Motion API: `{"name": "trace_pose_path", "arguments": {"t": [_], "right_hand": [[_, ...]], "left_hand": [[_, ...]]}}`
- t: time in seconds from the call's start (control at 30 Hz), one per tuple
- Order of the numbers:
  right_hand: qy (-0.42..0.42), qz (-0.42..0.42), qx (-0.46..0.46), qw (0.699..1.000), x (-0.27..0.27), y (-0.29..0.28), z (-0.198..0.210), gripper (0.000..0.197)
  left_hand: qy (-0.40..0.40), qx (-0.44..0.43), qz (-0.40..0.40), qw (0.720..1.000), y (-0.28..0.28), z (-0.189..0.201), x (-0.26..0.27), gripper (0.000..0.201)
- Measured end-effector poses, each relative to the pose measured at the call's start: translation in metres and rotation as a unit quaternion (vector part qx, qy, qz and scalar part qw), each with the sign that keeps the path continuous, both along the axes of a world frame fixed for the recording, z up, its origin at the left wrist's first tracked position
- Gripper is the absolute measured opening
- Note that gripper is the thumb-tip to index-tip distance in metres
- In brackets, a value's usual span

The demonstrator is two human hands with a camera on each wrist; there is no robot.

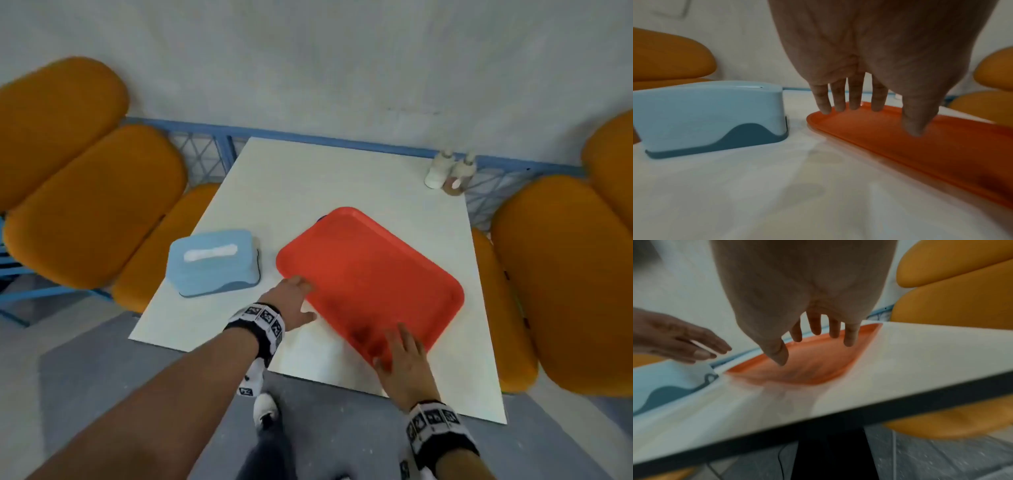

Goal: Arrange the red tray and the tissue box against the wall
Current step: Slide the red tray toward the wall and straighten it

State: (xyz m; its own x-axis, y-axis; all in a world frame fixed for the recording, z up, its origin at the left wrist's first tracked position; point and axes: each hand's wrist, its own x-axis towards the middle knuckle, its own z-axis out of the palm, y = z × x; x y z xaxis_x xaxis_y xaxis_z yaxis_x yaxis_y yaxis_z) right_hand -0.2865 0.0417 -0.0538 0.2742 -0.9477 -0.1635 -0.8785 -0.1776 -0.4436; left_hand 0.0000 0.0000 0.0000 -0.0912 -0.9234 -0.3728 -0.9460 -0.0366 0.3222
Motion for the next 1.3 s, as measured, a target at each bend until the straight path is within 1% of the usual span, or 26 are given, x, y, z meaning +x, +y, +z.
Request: {"name": "trace_pose_path", "arguments": {"t": [0.03,0.07,0.13,0.2,0.27,0.37,0.47,0.67,0.83,0.9,1.0,1.07,1.17,1.3], "right_hand": [[0.006,0.003,0.018,1.0,0.001,0.003,-0.006,0.061],[0.021,0.0,0.012,1.0,0.001,0.007,-0.014,0.06],[0.058,0.026,0.017,0.998,0.0,0.023,-0.031,0.052],[0.063,0.025,0.024,0.997,0.0,0.028,-0.043,0.05],[0.066,0.013,0.001,0.998,0.001,0.025,-0.043,0.052],[0.082,0.039,0.005,0.996,0.0,0.017,-0.045,0.053],[0.094,0.041,0.023,0.994,0.006,-0.008,-0.04,0.05],[0.1,0.029,0.04,0.994,0.038,-0.088,-0.029,0.046],[0.113,0.04,0.049,0.992,0.056,-0.145,-0.022,0.052],[0.109,0.051,0.049,0.992,0.056,-0.163,-0.021,0.051],[0.098,0.058,0.031,0.993,0.047,-0.198,-0.022,0.039],[0.102,0.047,0.025,0.993,0.041,-0.227,-0.02,0.04],[0.105,0.036,0.025,0.994,0.036,-0.267,-0.013,0.043],[0.111,0.035,0.063,0.991,0.029,-0.301,-0.014,0.039]], "left_hand": [[-0.015,0.019,-0.009,1.0,-0.007,-0.002,0.001,0.071],[-0.037,0.033,-0.012,0.999,-0.015,-0.006,0.004,0.076],[-0.071,0.062,-0.014,0.995,-0.031,-0.015,0.014,0.089],[-0.086,0.081,-0.019,0.993,-0.05,-0.024,0.026,0.098],[-0.09,0.094,-0.029,0.991,-0.066,-0.033,0.037,0.102],[-0.093,0.112,-0.045,0.988,-0.085,-0.044,0.046,0.095],[-0.086,0.121,-0.043,0.988,-0.107,-0.048,0.053,0.094],[-0.076,0.133,-0.012,0.988,-0.172,-0.046,0.074,0.091],[-0.076,0.138,0.023,0.987,-0.204,-0.047,0.086,0.085],[-0.085,0.135,0.028,0.987,-0.21,-0.048,0.09,0.082],[-0.108,0.126,0.042,0.985,-0.209,-0.046,0.085,0.067],[-0.107,0.128,0.053,0.985,-0.202,-0.045,0.079,0.06],[-0.103,0.133,0.06,0.984,-0.196,-0.047,0.07,0.057],[-0.108,0.148,0.06,0.981,-0.208,-0.05,0.068,0.056]]}}
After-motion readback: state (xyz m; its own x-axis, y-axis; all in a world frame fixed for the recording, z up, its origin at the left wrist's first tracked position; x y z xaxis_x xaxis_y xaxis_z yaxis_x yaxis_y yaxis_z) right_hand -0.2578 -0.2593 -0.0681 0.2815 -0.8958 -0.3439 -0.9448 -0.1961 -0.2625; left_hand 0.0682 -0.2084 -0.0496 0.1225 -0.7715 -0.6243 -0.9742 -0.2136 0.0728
